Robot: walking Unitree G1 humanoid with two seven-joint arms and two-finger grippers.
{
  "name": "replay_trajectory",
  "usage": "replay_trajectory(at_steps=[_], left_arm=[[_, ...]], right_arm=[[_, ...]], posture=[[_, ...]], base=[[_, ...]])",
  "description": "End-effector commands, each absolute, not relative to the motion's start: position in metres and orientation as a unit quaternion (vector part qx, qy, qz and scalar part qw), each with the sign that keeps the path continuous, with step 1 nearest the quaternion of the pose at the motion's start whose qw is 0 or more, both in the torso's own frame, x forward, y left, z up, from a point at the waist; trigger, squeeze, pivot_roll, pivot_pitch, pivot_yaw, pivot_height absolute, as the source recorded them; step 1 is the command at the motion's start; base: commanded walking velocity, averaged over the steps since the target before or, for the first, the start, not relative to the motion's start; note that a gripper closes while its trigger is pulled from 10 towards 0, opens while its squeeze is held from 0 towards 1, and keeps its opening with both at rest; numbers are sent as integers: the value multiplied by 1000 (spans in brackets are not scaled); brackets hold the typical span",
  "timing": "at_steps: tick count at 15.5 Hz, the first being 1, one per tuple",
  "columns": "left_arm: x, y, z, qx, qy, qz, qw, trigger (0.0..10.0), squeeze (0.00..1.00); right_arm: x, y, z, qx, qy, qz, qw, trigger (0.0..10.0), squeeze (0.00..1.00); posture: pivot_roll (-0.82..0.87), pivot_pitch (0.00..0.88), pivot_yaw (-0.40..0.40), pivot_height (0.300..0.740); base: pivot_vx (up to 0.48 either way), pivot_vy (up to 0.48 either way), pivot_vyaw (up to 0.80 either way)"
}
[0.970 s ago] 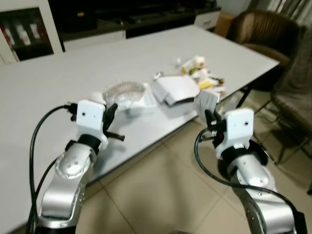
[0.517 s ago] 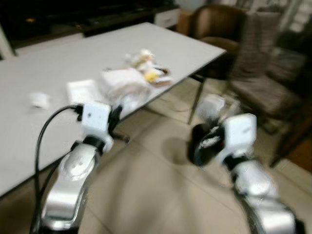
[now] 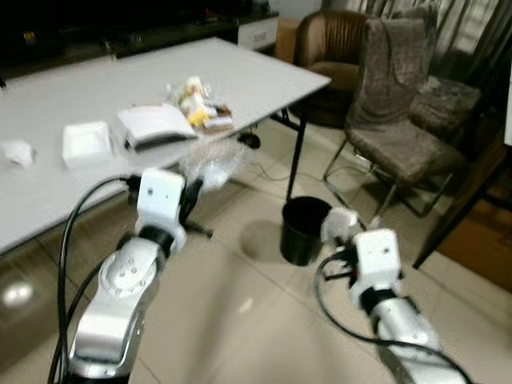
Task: Picking trash to rubbish bin
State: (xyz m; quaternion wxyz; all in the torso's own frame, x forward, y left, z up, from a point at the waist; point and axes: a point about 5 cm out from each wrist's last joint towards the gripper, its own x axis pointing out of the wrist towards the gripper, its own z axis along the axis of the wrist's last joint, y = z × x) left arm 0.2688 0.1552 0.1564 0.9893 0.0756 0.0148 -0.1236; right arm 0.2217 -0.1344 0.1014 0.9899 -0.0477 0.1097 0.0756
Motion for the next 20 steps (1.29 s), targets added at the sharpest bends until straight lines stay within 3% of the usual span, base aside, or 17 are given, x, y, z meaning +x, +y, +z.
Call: replay_trajectory(at_steps=[1,3,13,16,20], left_arm=[[269,157,152,77,25,-125,989,10000,0],[267,160,143,84,39,-120,988,10000,0],[231,163,61,25,159,-130,978,10000,0],[224,169,37,69,181,-105,975,10000,0],[224,168,28,88,183,-118,972,10000,0]], right_arm=[[223,-141,98,-48,112,63,991,10000,0],[220,-143,88,-48,126,56,989,10000,0],[218,-157,29,-64,187,34,980,10000,0],[215,-159,7,-72,220,36,972,10000,0],[210,-159,-9,-60,243,31,968,10000,0]], posture=[[-93,0,-19,740],[-95,0,-16,740],[-77,0,-32,740],[-52,0,-59,740],[-39,0,-64,740]], base=[[0,480,0],[0,480,0],[0,0,0],[0,0,0],[0,0,-775]])
